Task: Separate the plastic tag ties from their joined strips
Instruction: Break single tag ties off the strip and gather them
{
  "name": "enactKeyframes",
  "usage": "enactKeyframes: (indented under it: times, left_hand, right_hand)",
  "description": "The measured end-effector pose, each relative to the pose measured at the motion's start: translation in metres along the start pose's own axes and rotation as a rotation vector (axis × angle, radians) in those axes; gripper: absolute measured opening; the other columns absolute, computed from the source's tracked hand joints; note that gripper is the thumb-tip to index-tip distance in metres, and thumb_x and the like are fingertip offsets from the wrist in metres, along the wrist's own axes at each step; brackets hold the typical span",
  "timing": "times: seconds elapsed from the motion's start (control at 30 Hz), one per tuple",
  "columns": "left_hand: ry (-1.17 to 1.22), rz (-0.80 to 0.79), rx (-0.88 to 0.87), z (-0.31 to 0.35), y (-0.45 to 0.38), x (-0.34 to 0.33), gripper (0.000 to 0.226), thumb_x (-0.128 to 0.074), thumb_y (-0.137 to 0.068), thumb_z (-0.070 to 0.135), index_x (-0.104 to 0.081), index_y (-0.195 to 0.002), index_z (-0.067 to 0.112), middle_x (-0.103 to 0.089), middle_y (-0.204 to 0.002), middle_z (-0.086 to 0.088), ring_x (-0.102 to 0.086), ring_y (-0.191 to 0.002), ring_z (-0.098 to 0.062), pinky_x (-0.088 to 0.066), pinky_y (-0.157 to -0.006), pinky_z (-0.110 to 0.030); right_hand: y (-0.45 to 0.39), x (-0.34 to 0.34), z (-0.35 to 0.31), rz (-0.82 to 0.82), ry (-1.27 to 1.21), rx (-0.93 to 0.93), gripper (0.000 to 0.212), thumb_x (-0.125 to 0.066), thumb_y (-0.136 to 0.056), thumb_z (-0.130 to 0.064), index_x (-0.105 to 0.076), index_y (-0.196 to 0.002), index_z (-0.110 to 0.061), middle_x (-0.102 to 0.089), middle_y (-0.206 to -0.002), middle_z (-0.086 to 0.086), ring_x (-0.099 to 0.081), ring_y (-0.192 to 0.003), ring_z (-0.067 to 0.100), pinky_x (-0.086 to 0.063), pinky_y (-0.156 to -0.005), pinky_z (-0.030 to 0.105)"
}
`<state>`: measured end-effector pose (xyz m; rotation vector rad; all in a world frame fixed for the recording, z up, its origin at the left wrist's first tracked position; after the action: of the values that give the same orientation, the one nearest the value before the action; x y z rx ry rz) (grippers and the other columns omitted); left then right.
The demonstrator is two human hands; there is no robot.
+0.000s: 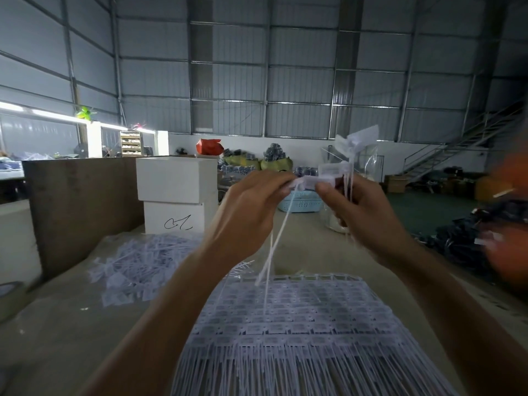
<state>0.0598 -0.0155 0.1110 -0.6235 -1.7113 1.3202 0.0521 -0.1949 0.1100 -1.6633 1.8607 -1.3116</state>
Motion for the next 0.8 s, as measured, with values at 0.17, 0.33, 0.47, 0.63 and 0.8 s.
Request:
enactKeyframes:
  times: [0.17,0.33,0.47,0.63,0.8]
  left_hand:
    - [-0.144,-0.036,-0.091,0.011,-0.002,0.002,0.022,-0.059,-0.094,0.007,-0.068,-0.114,0.003,-0.071,-0.106,-0.012,-0.063,-0.095,-0.029,-0.050,-0.084,-0.041]
    - [-0.298,-0.220,-0.124,0.012,-0.002,0.003,0.028,-0.069,-0.087,0.001,-0.070,-0.111,0.015,-0.071,-0.106,-0.001,-0.060,-0.099,-0.025,-0.041,-0.083,-0.039]
    - [-0.243,-0.431,-0.078,0.001,0.003,-0.003,0.021,-0.060,-0.097,0.020,-0.069,-0.115,0.027,-0.068,-0.112,0.009,-0.053,-0.100,-0.013,-0.037,-0.089,-0.032]
    - [-0.096,-0.447,-0.111,0.009,0.001,-0.011,0.022,-0.063,-0.097,0.019,-0.070,-0.117,0.020,-0.069,-0.107,0.005,-0.059,-0.096,-0.017,-0.048,-0.086,-0.044]
    - [-0.129,-0.221,-0.084,0.000,-0.002,-0.001,0.025,-0.070,-0.090,0.019,-0.070,-0.115,0.016,-0.068,-0.108,0.001,-0.058,-0.099,-0.016,-0.047,-0.087,-0.035]
  right_hand:
    - [-0.001,-0.005,0.009,-0.155,-0.296,-0.180,0.038,-0.044,-0.094,-0.052,-0.043,-0.083,-0.016,-0.035,-0.060,-0.010,-0.025,-0.052,0.009,-0.023,-0.048,0.022]
    - [0.000,-0.006,0.015,-0.177,0.064,-0.042,0.019,-0.038,-0.106,-0.030,-0.044,-0.089,-0.023,-0.043,-0.060,-0.007,-0.037,-0.048,0.007,-0.033,-0.046,0.028]
    - [0.002,-0.010,0.028,-0.238,0.552,0.080,0.013,-0.038,-0.104,-0.039,-0.043,-0.113,-0.031,-0.057,-0.068,-0.008,-0.050,-0.049,0.003,-0.033,-0.045,0.024]
    - [-0.002,0.007,0.044,-0.073,0.492,-0.050,0.039,-0.035,-0.095,-0.055,-0.050,-0.120,-0.029,-0.059,-0.066,-0.005,-0.051,-0.049,0.013,-0.040,-0.045,0.031]
    - [0.000,0.001,0.034,-0.028,-0.140,-0.211,0.041,-0.057,-0.084,-0.061,-0.062,-0.085,-0.020,-0.045,-0.056,-0.013,-0.037,-0.050,0.001,-0.033,-0.049,0.016]
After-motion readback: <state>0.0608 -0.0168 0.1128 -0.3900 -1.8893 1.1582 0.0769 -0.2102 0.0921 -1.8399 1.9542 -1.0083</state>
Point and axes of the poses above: each hand's wrist, its own y-axis away from the middle knuckle, its own x-axis out of the back of the hand, z = x × y, the point moved 4 cm from there along -y, towards the middle knuckle
